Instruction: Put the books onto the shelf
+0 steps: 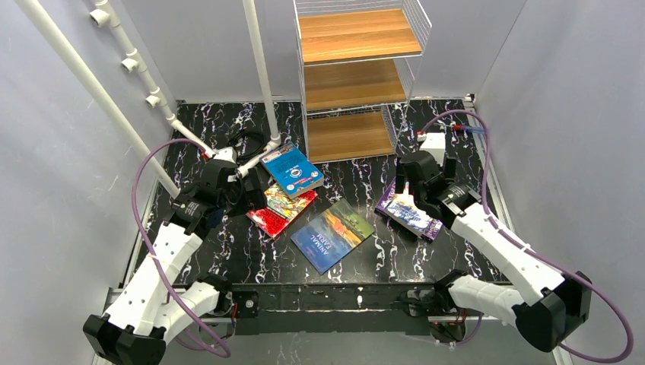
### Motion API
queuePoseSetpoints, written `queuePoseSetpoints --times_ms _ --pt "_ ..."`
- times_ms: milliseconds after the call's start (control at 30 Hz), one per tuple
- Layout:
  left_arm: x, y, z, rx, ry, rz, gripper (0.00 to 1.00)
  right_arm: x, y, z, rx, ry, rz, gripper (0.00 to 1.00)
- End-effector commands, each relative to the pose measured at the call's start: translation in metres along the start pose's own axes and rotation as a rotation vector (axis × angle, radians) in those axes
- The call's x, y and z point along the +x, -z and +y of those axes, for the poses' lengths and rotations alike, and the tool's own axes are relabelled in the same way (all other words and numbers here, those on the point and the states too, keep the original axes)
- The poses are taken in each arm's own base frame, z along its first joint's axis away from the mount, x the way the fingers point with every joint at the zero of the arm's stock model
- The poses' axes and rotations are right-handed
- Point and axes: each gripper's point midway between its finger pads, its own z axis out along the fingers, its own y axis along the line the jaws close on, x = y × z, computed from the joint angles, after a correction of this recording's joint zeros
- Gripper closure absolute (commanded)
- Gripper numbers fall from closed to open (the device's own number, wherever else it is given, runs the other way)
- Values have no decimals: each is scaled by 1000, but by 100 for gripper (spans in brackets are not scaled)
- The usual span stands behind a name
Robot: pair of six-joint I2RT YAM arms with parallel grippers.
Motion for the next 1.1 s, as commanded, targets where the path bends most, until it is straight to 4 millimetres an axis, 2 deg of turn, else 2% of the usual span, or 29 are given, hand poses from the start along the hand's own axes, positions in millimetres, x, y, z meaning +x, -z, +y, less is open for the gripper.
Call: queuePoseSetpoints --times_ms 0,267,400,500,633,733,800,867,933,1000,1067 --pt "-1 1 1 8 -38 -14 2 -11 8 -14 35 -26 -63 1" --pt "12 -3 -22 142 -35 49 2 1 2 -13 56 1 -6 1" --pt "14 -4 -22 153 -25 34 2 2 2 3 -25 -5 5 1" --pt "17 -8 -22 147 11 37 2 6 1 33 -177 -24 24 1" --pt "27 -15 -37 236 26 62 2 12 8 99 -499 -87 63 1" --pt "25 -30 -35 197 127 46 2 21 11 136 -645 -148 116 1" --pt "19 -46 -31 137 210 24 2 27 11 150 -678 -155 133 1" --pt "11 -60 -35 109 286 18 4 30 10 156 -669 -148 138 1" --pt "0 -72 -48 135 347 11 5 29 10 155 -656 -143 134 1" --pt "-9 -87 -60 164 392 0 5 28 11 148 -633 -134 124 1" --pt "-14 -102 -63 148 430 -12 5 27 11 138 -596 -122 108 1"
